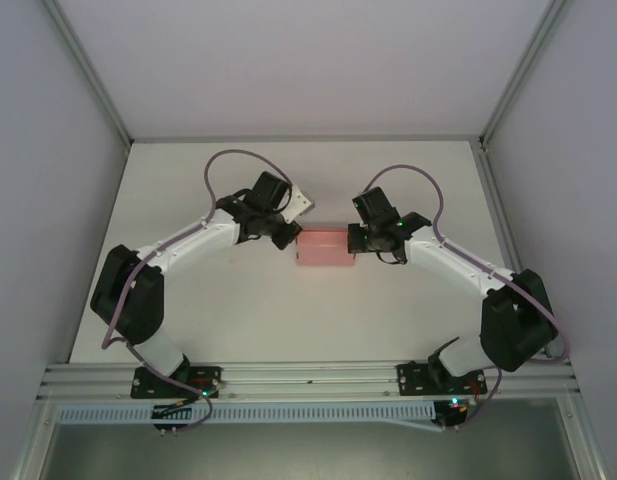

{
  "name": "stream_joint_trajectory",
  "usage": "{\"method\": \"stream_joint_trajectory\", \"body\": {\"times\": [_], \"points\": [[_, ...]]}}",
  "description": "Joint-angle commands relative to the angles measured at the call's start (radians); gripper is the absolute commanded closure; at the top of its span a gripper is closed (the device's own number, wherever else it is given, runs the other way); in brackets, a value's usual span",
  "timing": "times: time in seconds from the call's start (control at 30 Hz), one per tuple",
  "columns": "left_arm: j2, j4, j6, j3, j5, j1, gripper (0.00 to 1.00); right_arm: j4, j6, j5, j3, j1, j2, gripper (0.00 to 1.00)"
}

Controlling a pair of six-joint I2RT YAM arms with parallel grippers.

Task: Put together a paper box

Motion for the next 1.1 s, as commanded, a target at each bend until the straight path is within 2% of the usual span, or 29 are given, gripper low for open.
{"method": "stream_joint_trajectory", "body": {"times": [0.0,0.2,0.3,0.53,0.8,0.93,1.07], "points": [[-0.003,-0.03,-0.077,0.031,0.004,0.006,1.0,-0.115,0.01,0.0,-0.001,0.016,0.018,1.0],[-0.018,0.009,-0.398,0.022,0.047,0.007,1.0,-0.137,0.036,0.072,-0.005,0.056,0.008,1.0],[-0.025,0.033,-0.548,-0.001,0.138,0.008,1.0,-0.135,0.081,0.1,-0.02,0.074,0.001,1.0],[-0.015,0.077,-0.732,-0.045,0.226,0.019,1.0,-0.102,0.148,0.126,-0.044,0.133,0.003,1.0],[0.009,0.064,-0.675,-0.038,0.23,0.017,1.0,-0.093,0.143,0.134,-0.047,0.139,0.011,1.0],[-0.016,0.07,-0.595,-0.11,0.126,-0.021,1.0,-0.082,0.133,0.142,-0.057,0.139,0.003,1.0],[-0.044,0.093,-0.539,-0.193,0.069,-0.044,1.0,-0.075,0.119,0.129,-0.058,0.139,0.01,1.0]]}}
